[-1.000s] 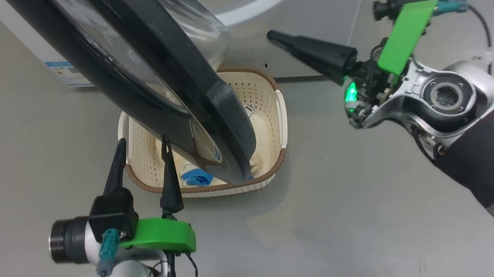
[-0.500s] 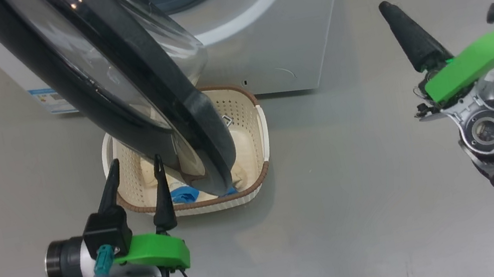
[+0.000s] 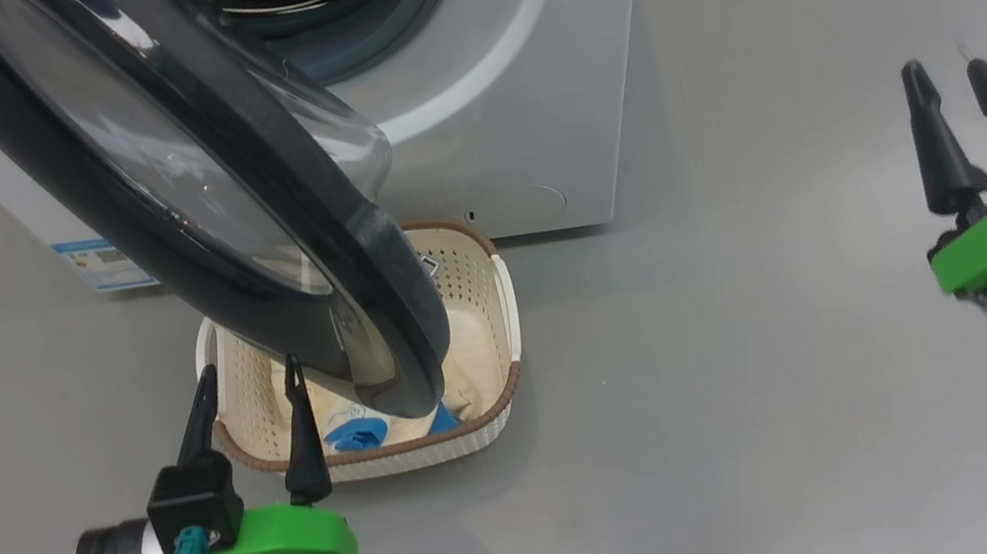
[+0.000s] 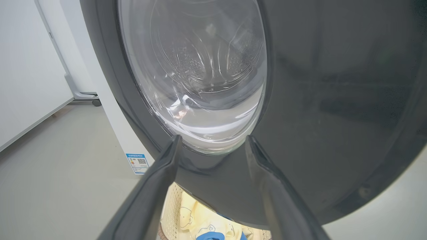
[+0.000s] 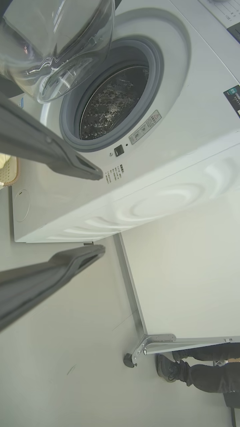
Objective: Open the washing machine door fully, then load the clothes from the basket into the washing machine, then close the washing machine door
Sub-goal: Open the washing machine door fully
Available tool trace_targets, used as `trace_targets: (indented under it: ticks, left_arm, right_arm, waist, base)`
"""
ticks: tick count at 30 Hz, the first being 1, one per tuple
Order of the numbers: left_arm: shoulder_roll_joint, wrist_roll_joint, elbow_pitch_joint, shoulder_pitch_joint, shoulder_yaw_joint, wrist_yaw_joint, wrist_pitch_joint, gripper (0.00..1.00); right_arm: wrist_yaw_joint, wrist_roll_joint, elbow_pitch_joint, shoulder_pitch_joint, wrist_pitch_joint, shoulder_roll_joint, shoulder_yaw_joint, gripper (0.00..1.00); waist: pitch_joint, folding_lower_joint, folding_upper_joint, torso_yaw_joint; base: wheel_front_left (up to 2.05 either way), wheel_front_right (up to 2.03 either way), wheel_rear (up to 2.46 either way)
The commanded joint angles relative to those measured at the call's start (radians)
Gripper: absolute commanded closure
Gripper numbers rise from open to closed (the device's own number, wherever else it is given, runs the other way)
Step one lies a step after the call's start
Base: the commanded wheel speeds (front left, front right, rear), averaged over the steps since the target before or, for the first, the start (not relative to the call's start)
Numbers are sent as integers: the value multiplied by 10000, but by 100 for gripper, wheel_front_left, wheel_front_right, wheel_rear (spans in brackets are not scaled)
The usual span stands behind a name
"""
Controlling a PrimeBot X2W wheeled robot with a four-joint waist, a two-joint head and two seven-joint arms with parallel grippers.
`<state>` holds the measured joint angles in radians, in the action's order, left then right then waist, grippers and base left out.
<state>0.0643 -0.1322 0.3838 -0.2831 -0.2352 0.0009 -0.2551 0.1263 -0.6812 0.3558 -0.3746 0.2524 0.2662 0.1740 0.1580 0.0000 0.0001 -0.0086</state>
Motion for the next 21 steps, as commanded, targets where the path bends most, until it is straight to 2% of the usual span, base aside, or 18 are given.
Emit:
trace_targets:
  ticks: [1,5,10,15,21]
  left_arm:
    - [227,-57,-277,-110,379,63,-67,0]
    - [231,-106,-250,19,419,71,-67,0]
    - [287,-153,-211,132,464,80,-67,0]
    - [361,-190,-177,254,489,108,-67,0]
    - [377,-251,-198,448,501,133,-67,0]
  right_arm:
    - [44,598,-452,245,90,-100,-109,0]
    - [44,2643,-1149,1246,91,-732,-1043,0]
    - [44,4282,-1932,2304,92,-1415,-1544,0]
    - [44,5115,-2339,3081,92,-1739,-1641,0]
    - [44,5310,-2563,3753,92,-1989,-1737,0]
  waist:
    - [-140,0,-1,-57]
    - [-374,0,-1,-93]
    - [-635,0,-1,-153]
    - [-910,0,-1,-192]
    - [-1193,0,-1,-196]
  base:
    - [0,0,0]
    - [0,0,0]
    - [0,0,0]
    - [0,0,0]
    - [0,0,0]
